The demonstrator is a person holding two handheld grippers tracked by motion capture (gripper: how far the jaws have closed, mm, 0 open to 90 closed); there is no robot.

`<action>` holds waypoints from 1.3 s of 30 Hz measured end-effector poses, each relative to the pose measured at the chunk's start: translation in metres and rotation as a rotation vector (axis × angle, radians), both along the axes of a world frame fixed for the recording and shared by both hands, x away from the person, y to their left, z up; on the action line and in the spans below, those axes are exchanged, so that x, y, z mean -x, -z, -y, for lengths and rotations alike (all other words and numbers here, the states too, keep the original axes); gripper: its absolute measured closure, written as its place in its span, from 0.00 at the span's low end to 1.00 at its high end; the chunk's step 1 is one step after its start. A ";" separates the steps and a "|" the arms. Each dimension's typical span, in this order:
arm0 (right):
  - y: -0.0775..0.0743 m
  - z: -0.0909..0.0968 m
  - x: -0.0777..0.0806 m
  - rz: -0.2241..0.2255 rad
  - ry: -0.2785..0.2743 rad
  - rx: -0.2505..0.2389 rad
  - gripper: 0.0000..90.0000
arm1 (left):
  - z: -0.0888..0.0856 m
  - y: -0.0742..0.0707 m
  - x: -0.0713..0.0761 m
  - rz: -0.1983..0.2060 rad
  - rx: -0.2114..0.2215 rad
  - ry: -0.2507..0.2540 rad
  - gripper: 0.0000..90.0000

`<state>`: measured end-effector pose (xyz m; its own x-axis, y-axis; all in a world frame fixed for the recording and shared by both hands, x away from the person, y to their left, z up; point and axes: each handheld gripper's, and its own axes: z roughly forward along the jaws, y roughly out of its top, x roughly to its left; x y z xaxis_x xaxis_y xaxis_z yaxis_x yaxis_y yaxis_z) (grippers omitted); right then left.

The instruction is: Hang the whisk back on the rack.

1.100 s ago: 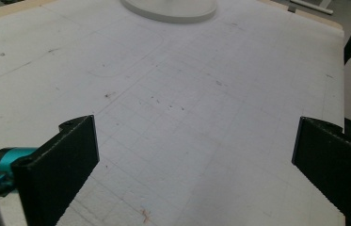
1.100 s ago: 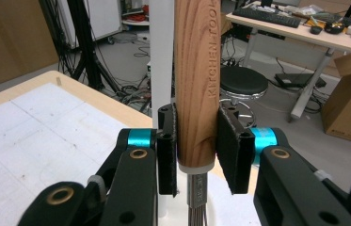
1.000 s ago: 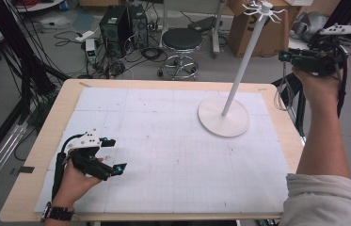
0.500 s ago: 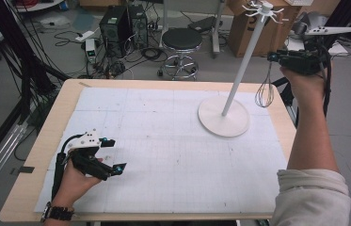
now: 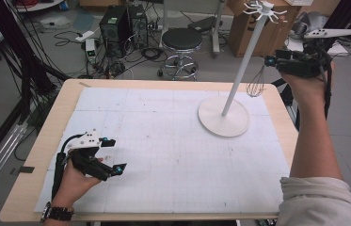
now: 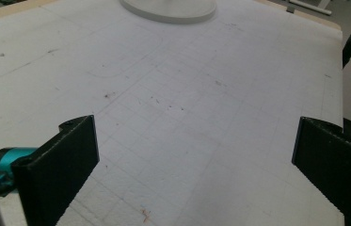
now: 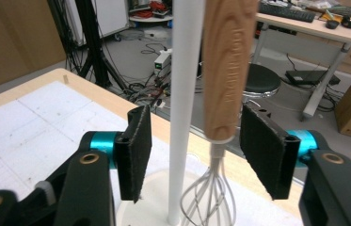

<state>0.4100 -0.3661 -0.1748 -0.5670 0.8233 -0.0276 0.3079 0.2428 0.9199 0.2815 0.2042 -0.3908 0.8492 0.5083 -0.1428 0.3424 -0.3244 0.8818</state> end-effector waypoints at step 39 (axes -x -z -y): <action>0.045 -0.039 0.046 0.023 -0.219 0.041 0.23 | -0.004 -0.005 0.003 0.021 0.012 0.006 0.02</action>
